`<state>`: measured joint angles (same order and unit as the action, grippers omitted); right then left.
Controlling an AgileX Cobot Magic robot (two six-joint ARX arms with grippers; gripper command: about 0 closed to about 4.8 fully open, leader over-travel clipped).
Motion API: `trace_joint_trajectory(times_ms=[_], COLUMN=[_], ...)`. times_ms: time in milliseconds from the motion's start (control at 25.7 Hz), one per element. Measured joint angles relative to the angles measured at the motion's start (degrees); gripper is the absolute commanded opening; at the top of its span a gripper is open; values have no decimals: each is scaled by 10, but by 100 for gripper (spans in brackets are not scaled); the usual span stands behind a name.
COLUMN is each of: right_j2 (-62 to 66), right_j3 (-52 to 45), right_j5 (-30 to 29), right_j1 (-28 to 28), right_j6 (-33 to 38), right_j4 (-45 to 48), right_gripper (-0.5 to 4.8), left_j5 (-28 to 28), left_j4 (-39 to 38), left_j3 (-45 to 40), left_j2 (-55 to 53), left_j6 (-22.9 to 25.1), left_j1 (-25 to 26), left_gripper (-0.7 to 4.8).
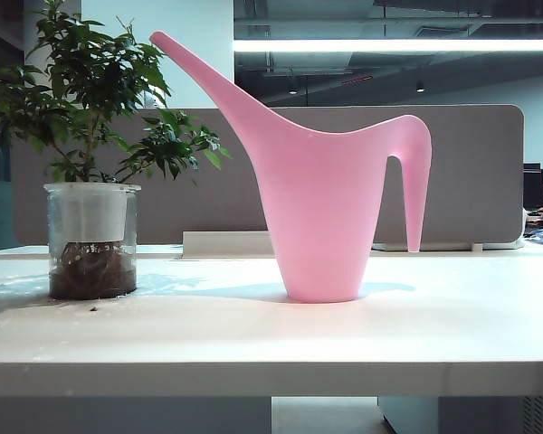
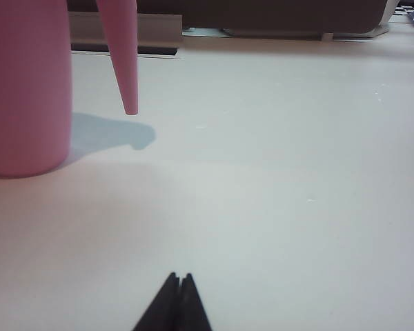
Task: Pick up the watering can from the table, water the potted plant, and put the can back.
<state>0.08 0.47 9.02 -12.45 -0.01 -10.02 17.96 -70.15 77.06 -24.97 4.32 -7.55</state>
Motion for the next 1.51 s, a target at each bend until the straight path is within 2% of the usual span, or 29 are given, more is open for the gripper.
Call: trace_joint_trajectory(times_ms=[971, 1126, 1282, 1360, 1437, 1476, 1515], right_j2=[0, 0, 2, 1, 2, 10, 30], right_j3=[0, 1, 41, 81, 132, 187, 237], right_j5=[0, -15, 9, 40, 71, 85, 88], right_j1=[-2, -2, -3, -3, -3, -3, -3], right_j6=[0, 64, 75, 55, -4, -67, -79], right_j4=[0, 8, 66, 118, 164, 184, 191], right_gripper=[-5, -6, -6, -6, -6, -6, -6], left_j5=[0, 0, 0, 0, 0, 0, 0], left_j4=[0, 0, 0, 0, 0, 0, 0], left_j3=[-1, -1, -1, -1, -1, -1, -1], left_j2=[1, 1, 1, 1, 1, 1, 0], left_j6=[0, 0, 0, 0, 0, 0, 0], left_j1=[0, 0, 0, 0, 0, 0, 0], left_gripper=[-5, -5, -5, -5, -5, -5, -5])
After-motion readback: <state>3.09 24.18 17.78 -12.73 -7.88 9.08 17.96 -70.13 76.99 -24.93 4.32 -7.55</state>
